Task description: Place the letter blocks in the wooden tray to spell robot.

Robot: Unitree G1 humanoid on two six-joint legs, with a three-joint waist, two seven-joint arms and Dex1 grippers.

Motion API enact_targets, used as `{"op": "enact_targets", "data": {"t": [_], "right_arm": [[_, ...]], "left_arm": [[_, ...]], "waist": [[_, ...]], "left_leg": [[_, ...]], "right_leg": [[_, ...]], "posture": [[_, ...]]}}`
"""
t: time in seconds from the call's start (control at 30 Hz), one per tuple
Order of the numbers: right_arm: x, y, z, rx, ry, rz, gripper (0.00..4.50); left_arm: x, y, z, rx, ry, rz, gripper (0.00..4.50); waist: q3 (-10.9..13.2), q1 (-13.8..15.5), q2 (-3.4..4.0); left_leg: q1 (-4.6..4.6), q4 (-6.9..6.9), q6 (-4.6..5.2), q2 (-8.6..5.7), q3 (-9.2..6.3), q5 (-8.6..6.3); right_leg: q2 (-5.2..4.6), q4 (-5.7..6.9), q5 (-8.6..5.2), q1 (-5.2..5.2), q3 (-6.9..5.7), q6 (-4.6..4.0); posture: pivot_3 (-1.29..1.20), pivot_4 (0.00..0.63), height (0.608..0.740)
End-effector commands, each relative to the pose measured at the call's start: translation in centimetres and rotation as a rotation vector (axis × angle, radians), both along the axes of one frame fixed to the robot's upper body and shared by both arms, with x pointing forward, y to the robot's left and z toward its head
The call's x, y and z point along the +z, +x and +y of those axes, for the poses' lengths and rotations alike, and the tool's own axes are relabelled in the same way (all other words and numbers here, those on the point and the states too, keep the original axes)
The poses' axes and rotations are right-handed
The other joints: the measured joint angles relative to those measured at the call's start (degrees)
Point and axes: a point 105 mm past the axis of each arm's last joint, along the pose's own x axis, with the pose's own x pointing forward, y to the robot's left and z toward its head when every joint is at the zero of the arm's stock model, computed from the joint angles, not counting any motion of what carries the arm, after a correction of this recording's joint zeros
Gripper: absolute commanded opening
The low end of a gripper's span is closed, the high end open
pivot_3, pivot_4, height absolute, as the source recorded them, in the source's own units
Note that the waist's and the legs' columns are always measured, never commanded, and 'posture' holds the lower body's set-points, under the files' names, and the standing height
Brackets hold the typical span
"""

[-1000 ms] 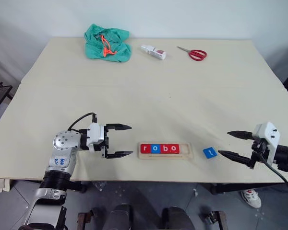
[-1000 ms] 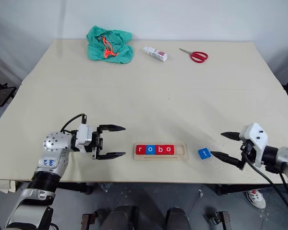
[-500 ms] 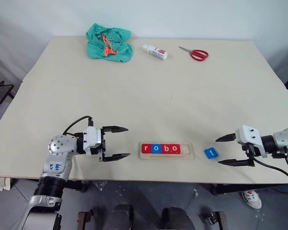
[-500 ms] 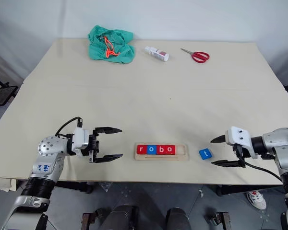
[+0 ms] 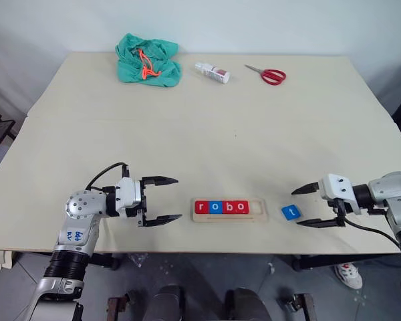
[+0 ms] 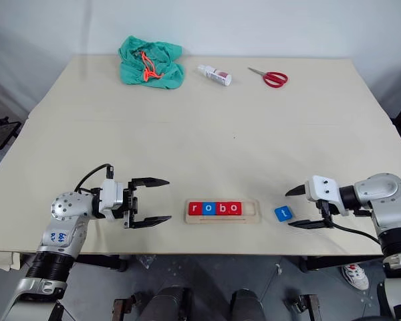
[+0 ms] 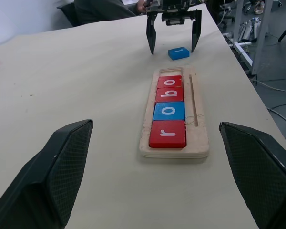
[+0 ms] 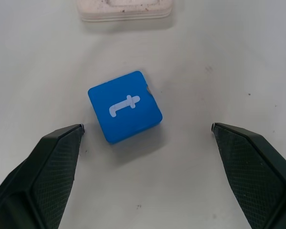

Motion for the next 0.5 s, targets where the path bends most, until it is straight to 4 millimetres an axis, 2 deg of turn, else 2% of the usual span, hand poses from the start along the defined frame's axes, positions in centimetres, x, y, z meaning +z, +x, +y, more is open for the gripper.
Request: {"op": "enact_targets", "data": {"t": [0.03, 0.1, 0.3, 0.33, 0.4, 0.5], "right_arm": [[-0.7, -0.6, 0.9, 0.086, 0.000, 0.043, 4.11], [-0.8, -0.7, 1.1, 0.092, 0.005, 0.048, 3.61], [-0.8, -0.7, 1.3, 0.091, 0.027, 0.053, 1.61], [-0.7, -0.7, 1.3, 0.086, 0.031, 0.054, 1.46], [-0.4, -0.6, 1.3, 0.065, 0.046, 0.052, 1.46], [1.1, 0.3, 2.1, -0.020, 0.122, 0.035, 1.46]], "left_arm": [[1.0, 0.0, 0.3, 0.013, -0.002, -0.045, 4.50], [1.0, -0.1, 0.3, 0.015, -0.003, -0.045, 4.50], [1.0, -0.1, 0.3, 0.026, -0.008, -0.047, 4.50], [1.0, -0.1, 0.3, 0.028, -0.009, -0.047, 4.50], [1.0, 0.0, 0.2, 0.031, -0.011, -0.048, 4.50], [1.0, 0.1, 0.1, 0.034, -0.015, -0.049, 4.50]], "waist": [[0.0, -0.1, 0.00], [0.0, -0.1, 0.00], [0.0, -0.1, -0.01], [0.0, 0.0, -0.01], [0.0, 0.0, -0.01], [0.0, 0.1, -0.01]], "left_leg": [[0.00, 0.00, 0.00, 0.00, 0.00, 0.00], [0.01, 0.00, -0.01, 0.02, 0.01, 0.00], [0.02, 0.04, -0.01, 0.02, 0.01, 0.00], [0.02, 0.04, -0.01, 0.02, 0.01, 0.00], [0.01, 0.04, -0.01, 0.01, 0.01, 0.00], [0.01, 0.04, -0.01, 0.01, 0.01, 0.00]], "right_leg": [[0.00, 0.00, 0.00, 0.00, 0.00, 0.00], [0.01, 0.00, 0.00, 0.00, 0.01, -0.01], [0.00, 0.00, 0.01, 0.01, 0.02, -0.01], [0.00, 0.01, 0.01, 0.01, 0.02, -0.01], [0.00, 0.01, 0.01, 0.01, 0.02, -0.01], [0.00, 0.01, 0.01, 0.01, 0.02, -0.02]], "posture": [[0.00, 0.150, 0.740], [0.00, 0.150, 0.740], [0.00, 0.150, 0.740], [0.00, 0.150, 0.740], [0.00, 0.150, 0.740], [0.00, 0.150, 0.740]]}}
